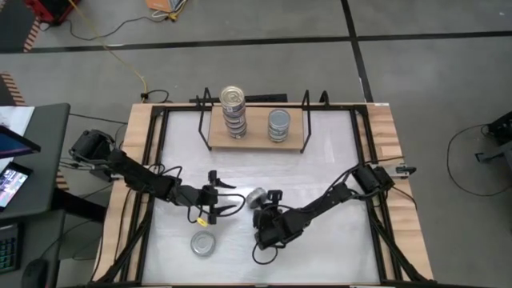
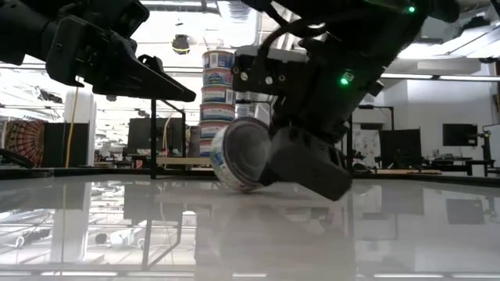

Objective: Stack canned seafood by type on shelf
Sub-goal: Stack the green tuna can on top of the other green tuna can on the shelf

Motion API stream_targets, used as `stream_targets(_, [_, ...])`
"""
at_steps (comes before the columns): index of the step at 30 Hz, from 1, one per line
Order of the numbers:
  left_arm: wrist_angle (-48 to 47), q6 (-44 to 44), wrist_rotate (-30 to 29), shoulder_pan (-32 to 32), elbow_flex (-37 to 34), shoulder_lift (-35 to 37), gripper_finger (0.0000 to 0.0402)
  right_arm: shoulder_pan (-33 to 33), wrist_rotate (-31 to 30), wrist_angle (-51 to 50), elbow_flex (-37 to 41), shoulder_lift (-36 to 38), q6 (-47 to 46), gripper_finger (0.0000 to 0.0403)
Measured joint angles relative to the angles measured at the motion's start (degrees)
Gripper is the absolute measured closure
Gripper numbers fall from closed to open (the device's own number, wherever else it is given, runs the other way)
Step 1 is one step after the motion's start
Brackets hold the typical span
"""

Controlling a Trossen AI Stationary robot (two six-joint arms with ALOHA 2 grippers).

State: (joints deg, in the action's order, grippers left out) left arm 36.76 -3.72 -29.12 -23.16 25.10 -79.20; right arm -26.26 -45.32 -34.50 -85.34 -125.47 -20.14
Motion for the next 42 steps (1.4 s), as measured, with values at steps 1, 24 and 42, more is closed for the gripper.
stream_targets(1, [-0.01, -0.06, 0.02, 0.0, 0.0, 0.0, 0.0113, 0.0, -0.04, 0.55, 0.0, 0.04, 0.04, 0.0371])
stream_targets(24, [-8.32, 7.13, 6.73, 2.97, 0.02, 0.0, 0.0113, 2.05, 8.14, 11.26, 0.0, 5.0, 9.47, 0.0183])
stream_targets(42, [-9.33, 6.42, 1.59, 2.95, 0.02, 0.0, 0.0113, 4.79, 6.42, 14.87, -0.35, -0.9, 18.13, 0.0331])
